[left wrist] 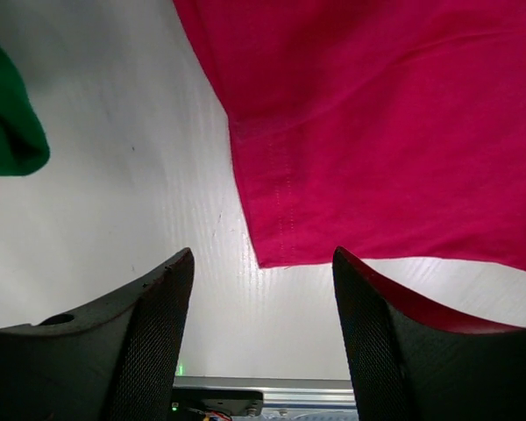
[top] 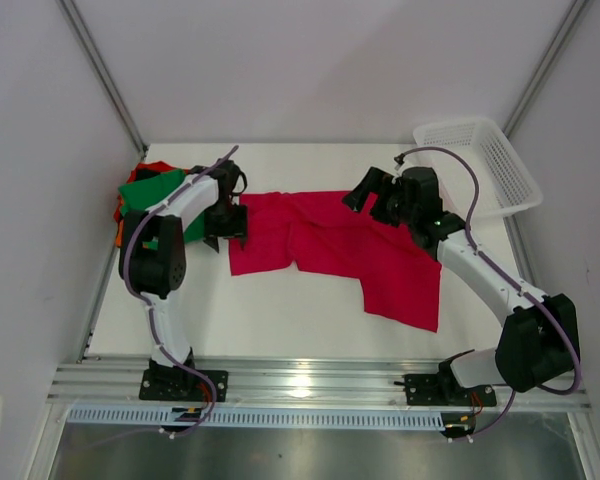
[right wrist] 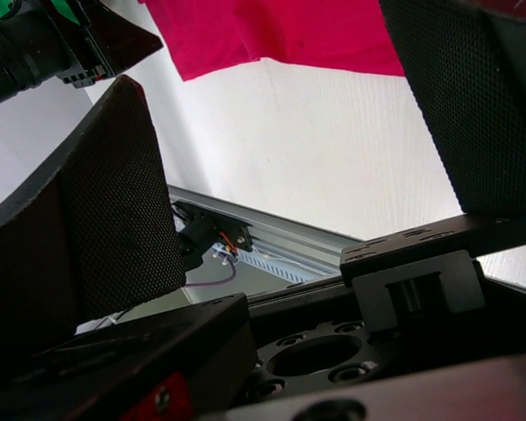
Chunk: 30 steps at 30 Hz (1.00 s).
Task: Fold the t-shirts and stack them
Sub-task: Fold the flattened tshirt in 1/3 of the way
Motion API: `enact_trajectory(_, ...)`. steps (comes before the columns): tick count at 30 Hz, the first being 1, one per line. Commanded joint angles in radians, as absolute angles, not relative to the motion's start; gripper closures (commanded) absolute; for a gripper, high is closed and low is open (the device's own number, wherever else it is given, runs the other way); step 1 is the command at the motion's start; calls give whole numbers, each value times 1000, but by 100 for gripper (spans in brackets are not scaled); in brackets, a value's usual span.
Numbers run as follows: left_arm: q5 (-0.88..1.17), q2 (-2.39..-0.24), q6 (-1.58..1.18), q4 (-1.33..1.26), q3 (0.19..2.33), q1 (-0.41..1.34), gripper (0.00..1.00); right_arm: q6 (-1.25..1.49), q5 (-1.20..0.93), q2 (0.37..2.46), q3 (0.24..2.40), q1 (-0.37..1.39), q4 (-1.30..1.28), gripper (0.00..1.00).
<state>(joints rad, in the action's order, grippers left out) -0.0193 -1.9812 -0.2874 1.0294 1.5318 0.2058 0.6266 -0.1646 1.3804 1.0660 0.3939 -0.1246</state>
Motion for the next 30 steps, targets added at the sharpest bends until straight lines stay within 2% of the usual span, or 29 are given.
enact_trajectory(1,-113,-1997,-265,1046,1534,210,32,617,-175,1384,1077,388,-97,1)
enact_trajectory(30,-308,-2146,-247,1143,1603,209,31,614,-199,1390,1117,370,-101,1)
